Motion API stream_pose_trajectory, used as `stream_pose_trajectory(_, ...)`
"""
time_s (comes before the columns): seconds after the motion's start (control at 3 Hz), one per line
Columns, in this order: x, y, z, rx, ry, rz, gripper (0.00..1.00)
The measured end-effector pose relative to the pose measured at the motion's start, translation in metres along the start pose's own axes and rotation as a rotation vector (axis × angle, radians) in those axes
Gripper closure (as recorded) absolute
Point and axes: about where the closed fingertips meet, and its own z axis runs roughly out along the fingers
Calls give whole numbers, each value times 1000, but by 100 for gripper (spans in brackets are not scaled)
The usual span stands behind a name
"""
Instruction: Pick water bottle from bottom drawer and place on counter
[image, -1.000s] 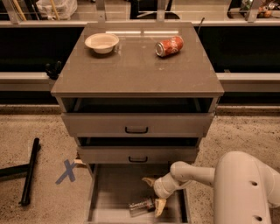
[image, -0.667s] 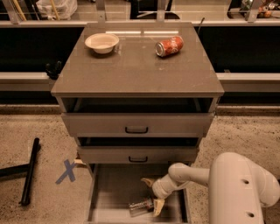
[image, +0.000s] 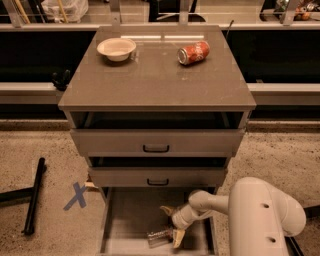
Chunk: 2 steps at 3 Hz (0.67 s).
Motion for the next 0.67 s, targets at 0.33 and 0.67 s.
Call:
stream_pose_trajectory(0.33,7,-1,15,-6,5,8,0)
stream_pose_trajectory(0.67,13,0,26,-16,13,12,18)
